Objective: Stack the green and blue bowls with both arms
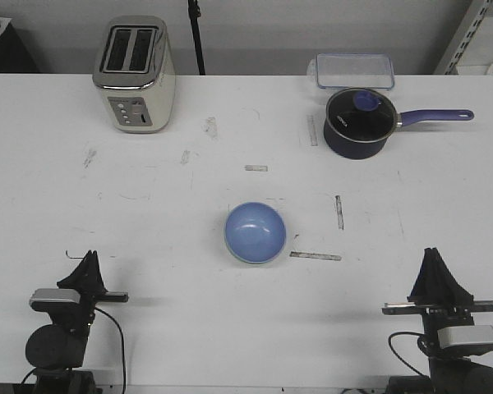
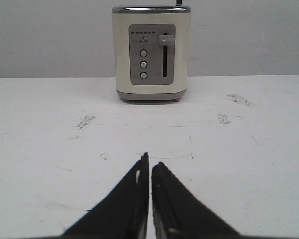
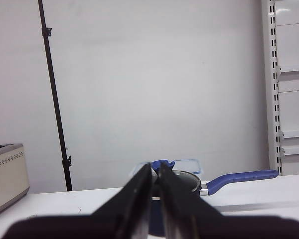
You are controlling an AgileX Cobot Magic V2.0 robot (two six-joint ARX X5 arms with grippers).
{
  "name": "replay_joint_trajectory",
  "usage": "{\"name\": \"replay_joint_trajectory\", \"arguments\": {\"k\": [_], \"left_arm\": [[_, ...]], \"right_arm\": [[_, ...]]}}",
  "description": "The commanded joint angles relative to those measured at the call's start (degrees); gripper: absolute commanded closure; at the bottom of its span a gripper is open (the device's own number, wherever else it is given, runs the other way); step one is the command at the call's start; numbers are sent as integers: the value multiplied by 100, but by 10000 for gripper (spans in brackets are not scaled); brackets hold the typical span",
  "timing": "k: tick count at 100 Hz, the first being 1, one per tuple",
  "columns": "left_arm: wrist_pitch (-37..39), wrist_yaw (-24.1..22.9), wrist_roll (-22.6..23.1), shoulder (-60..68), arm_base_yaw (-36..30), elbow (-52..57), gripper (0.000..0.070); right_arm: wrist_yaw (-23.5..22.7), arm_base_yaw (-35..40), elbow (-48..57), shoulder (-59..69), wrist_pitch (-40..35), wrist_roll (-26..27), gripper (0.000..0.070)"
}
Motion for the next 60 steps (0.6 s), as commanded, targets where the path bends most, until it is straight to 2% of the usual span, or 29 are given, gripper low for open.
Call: {"name": "replay_joint_trajectory", "arguments": {"k": [1,60], "left_arm": [[87,9,24,-13,9,-129,698],[87,9,24,-13,9,-129,698]], "right_arm": [[2,2,59,-4,57,42,682],[2,4,-332,-4,-26,11,683]]}}
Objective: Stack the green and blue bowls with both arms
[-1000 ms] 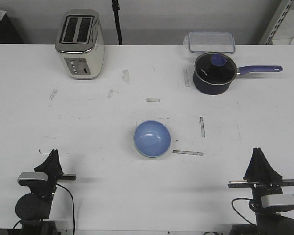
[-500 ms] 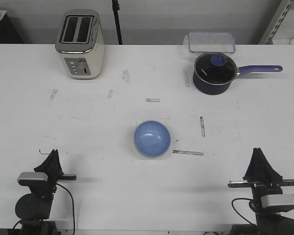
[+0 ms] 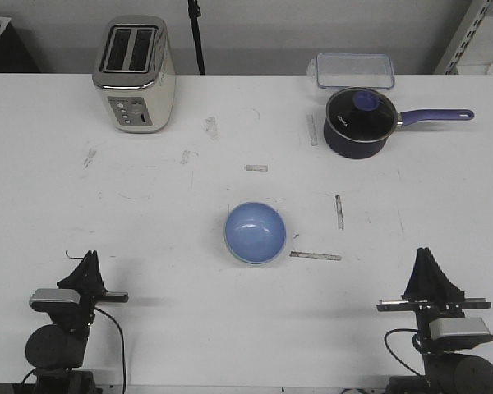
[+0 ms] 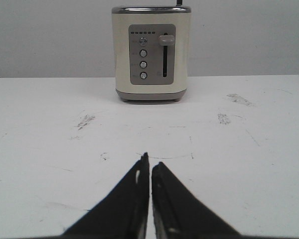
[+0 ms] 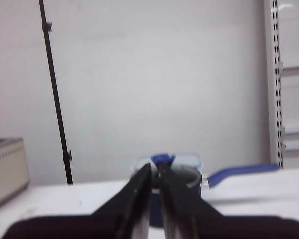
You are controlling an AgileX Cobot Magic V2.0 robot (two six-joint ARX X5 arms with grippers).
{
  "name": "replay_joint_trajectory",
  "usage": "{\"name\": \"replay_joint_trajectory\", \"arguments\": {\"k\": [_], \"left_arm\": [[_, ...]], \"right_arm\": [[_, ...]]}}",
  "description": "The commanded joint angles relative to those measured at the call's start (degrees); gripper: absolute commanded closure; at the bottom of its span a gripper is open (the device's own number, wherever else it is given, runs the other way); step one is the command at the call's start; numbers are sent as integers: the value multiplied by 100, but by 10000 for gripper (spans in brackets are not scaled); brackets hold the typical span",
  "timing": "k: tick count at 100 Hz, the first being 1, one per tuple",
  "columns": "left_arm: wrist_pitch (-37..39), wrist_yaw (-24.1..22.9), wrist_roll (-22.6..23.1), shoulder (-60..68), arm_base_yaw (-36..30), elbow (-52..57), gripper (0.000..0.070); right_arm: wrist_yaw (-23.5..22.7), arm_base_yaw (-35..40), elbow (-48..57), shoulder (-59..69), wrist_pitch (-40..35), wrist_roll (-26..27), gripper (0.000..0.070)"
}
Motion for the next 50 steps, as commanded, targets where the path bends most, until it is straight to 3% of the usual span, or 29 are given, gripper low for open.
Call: {"name": "replay_joint_trajectory", "arguments": {"k": [1,50], "left_arm": [[87,9,24,-13,11,-129,698],[85,7,24,-13,11,-129,698]], "right_arm": [[2,0,-20,-4,20,13,683],[-170,0,-973,-4,400,-92,682]]}}
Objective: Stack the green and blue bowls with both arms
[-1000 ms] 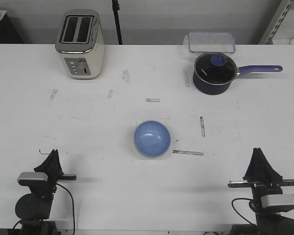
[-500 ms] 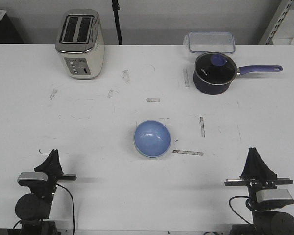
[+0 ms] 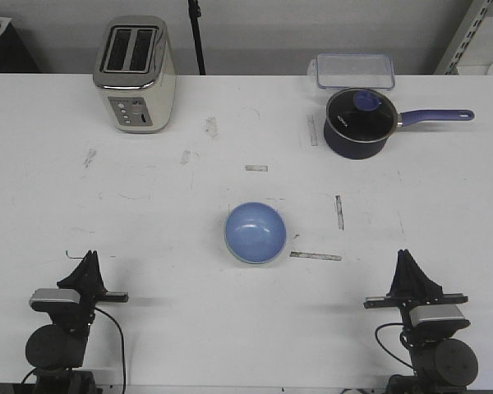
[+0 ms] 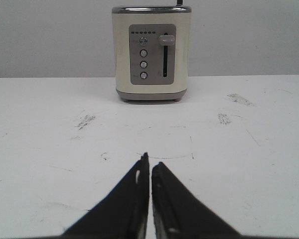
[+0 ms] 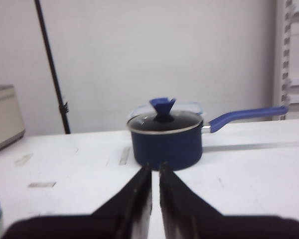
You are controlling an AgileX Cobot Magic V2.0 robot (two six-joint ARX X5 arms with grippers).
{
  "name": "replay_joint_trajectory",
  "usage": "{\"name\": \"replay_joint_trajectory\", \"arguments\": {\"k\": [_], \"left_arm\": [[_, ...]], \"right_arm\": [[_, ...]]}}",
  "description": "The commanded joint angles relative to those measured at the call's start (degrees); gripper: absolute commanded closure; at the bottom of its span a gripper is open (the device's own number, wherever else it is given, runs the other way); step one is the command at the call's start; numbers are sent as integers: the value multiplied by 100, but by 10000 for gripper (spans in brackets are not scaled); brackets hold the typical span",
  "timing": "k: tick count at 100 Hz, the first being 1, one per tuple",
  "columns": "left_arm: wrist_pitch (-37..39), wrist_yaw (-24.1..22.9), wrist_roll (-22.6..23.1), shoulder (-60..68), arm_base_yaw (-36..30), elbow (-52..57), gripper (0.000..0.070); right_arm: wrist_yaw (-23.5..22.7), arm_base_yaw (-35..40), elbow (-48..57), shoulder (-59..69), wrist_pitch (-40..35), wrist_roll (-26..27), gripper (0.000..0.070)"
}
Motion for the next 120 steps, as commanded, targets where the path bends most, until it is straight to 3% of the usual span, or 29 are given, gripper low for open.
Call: {"name": "replay_joint_trajectory", "arguments": {"k": [1,28,120], "left_arm": [[87,7,24,-13,9,-129,698],[87,7,22,-13,9,-129,698],[87,7,24,-13,9,-129,698]], "right_arm": [[-11,0,-125,-4,212,-28,682],[-15,0,-782,-7,1058,-11,683],[140,-170,-789,-7,868,-52,682]]}}
